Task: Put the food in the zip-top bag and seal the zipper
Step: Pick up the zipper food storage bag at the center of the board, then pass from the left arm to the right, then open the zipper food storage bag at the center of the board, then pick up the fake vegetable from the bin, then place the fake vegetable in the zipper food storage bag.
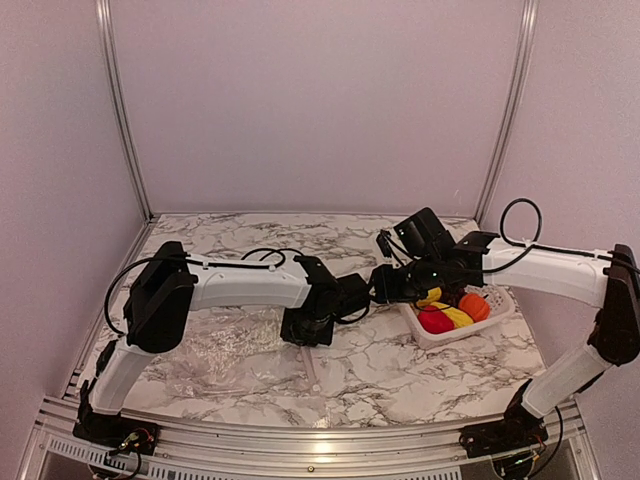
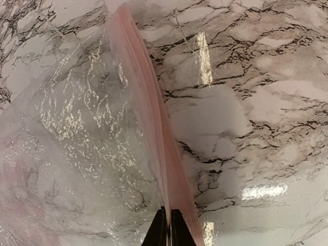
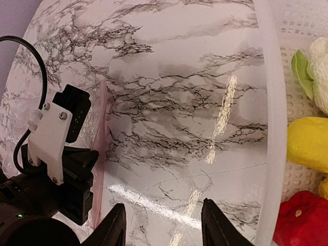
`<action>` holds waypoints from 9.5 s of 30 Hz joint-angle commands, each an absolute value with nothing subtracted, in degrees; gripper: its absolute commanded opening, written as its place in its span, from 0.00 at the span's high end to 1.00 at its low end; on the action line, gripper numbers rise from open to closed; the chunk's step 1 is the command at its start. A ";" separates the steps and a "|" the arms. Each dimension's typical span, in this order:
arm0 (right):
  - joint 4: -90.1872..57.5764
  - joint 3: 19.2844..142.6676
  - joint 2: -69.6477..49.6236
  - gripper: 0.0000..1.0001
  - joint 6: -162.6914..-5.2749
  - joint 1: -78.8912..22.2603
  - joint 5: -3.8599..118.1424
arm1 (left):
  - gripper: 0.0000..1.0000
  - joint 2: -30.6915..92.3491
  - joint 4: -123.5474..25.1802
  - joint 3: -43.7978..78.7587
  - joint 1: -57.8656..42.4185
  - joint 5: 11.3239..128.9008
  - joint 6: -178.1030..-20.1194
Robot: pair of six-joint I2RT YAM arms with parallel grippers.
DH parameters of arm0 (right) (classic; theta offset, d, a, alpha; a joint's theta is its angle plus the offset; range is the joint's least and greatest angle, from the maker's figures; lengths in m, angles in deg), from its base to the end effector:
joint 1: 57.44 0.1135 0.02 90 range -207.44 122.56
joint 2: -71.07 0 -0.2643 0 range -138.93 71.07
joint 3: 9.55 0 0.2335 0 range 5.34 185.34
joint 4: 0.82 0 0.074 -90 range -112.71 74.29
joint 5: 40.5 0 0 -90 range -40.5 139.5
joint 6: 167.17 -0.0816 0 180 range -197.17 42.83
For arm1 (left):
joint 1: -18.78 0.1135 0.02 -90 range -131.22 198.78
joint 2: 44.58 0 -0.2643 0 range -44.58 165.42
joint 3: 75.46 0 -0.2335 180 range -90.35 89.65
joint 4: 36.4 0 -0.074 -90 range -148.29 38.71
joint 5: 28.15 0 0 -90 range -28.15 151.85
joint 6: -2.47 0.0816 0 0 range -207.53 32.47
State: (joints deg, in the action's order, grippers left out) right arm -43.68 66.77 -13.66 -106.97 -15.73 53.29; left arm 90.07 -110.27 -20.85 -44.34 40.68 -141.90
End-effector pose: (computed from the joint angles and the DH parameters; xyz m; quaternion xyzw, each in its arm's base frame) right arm 0.2382 0.2196 0.2213 -0.1087 0.9367 0.2190 0.2507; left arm 0.2316 -0.3918 0.1149 0.0639 0.9792 0.0448 0.1873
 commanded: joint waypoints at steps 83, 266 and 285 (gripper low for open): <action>-48.12 103.76 -28.52 1.00 -102.79 -6.82 52.12 | 0.54 58.25 -81.06 -7.57 -41.25 23.22 -134.56; -15.29 81.63 -14.76 0.84 -130.27 -27.42 85.71 | 1.00 63.05 -77.00 -19.07 -31.18 63.35 -135.42; -40.78 93.21 -19.52 0.84 -116.16 -24.66 68.14 | 1.00 61.93 -75.82 -18.10 -31.16 63.31 -136.64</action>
